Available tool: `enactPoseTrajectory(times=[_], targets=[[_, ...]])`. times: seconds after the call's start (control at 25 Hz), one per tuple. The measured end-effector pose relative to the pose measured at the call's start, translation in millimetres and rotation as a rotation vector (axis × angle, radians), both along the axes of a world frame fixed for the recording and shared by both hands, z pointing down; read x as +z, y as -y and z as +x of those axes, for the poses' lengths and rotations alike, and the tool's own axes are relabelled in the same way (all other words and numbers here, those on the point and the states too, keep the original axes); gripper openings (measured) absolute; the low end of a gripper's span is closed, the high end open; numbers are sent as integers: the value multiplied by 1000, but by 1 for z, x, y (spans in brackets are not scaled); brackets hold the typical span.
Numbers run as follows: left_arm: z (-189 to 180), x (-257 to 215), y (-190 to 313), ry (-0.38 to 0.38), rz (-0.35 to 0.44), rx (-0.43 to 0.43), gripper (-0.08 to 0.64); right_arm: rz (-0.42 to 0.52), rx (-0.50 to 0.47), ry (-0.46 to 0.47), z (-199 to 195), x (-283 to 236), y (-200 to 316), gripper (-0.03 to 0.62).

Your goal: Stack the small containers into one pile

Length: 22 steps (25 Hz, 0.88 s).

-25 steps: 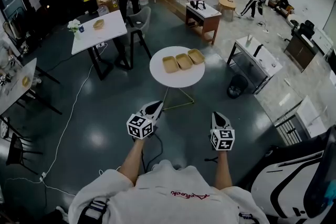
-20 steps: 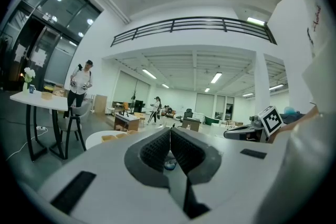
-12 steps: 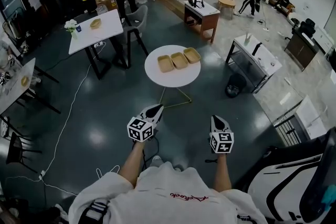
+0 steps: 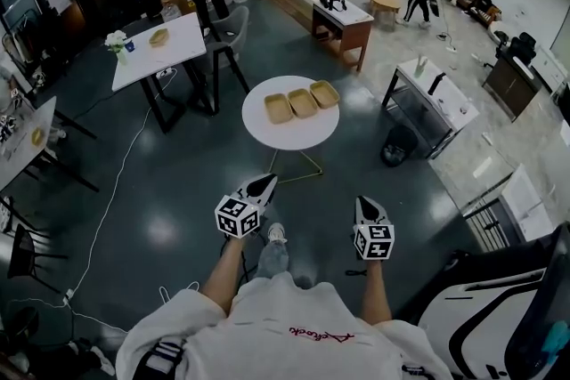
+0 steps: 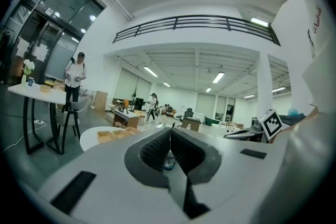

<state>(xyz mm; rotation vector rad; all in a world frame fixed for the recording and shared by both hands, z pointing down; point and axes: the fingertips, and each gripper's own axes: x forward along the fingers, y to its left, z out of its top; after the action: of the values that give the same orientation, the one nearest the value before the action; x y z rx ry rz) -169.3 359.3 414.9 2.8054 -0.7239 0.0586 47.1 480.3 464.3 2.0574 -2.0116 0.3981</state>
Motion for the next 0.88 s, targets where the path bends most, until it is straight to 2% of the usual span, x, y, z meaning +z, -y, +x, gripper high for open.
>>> enactPoseTrajectory(times=[0.48, 0.88], targets=[[37, 5, 81, -26, 0, 26, 12, -19, 22, -13, 32, 8, 77, 20], [37, 2, 179, -35, -23, 6, 11, -45, -3, -19, 34, 5, 177, 20]])
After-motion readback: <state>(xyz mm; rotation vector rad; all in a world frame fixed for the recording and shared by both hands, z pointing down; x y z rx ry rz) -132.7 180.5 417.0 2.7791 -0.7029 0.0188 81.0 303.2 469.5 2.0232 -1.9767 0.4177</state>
